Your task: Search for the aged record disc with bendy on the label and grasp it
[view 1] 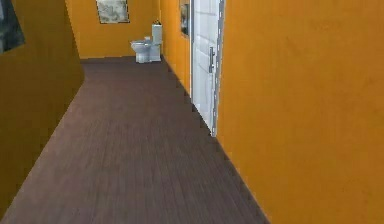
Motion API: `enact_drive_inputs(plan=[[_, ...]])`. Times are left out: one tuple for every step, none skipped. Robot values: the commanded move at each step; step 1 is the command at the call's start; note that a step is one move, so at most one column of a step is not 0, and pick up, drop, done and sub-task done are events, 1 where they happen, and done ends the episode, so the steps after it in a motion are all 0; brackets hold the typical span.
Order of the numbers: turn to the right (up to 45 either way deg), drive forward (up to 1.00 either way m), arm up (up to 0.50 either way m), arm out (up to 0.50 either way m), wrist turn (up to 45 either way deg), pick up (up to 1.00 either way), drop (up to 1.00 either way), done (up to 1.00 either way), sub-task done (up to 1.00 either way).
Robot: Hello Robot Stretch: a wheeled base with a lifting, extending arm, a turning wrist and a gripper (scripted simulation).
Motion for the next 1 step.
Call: enact_drive_inputs(plan=[[-21.0,0.00,0.00,0.00,0.0,0.00,0.00,0.00,0.00]])
